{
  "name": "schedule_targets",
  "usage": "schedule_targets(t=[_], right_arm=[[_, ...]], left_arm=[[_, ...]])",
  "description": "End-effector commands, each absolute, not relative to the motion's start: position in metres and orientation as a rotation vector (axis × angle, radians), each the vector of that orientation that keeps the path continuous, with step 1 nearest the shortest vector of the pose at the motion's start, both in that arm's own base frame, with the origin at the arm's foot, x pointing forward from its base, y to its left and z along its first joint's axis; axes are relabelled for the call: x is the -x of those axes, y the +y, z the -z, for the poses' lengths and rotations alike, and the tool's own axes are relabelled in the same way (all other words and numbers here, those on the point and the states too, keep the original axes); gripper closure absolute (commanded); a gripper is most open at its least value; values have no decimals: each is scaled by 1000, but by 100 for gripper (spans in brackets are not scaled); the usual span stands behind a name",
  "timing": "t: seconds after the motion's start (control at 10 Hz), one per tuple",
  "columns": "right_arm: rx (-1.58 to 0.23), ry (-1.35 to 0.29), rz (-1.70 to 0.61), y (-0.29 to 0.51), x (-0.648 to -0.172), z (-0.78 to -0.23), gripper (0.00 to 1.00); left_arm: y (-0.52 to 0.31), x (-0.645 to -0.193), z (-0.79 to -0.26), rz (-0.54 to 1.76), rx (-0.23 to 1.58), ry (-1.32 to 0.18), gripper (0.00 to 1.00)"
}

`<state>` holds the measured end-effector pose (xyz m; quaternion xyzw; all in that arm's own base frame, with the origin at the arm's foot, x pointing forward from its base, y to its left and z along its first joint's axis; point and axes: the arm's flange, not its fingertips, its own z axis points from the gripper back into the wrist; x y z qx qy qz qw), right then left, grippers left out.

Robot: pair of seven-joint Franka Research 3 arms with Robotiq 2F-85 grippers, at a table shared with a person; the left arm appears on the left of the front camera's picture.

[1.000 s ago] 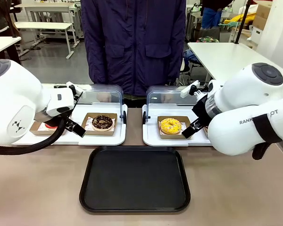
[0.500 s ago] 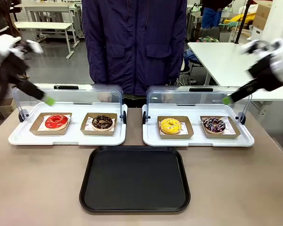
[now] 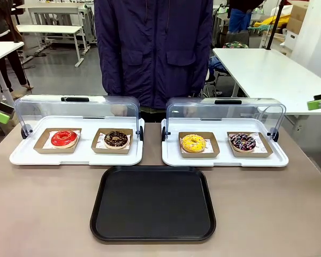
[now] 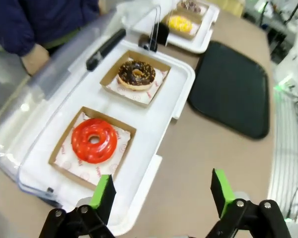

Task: Move the third donut from the left to the tray.
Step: Pick up the Paper togo box containing the Donut indicated by the person and place it on the Handle tray.

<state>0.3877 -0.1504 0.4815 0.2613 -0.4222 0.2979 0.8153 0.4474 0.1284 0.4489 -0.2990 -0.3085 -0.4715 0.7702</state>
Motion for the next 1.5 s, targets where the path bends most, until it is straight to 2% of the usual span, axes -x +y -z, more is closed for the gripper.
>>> schedule_targets(t=[0.0, 0.5, 0.7, 1.4], right_arm=[[-655, -978, -702, -169, -392, -472, 0], [-697, -1051, -741, -199, -375, -472, 0], [-717, -1049, -722, -202, -375, -468, 0], [-725, -1030, -705, -201, -370, -466, 0]], left_arm=[[145, -466, -433, 1086, 727, -762, 0], [181, -444, -431, 1107, 813, -941, 0], [177, -431, -437, 1111, 823, -943, 0], [181, -434, -437, 1099, 815, -919, 0]])
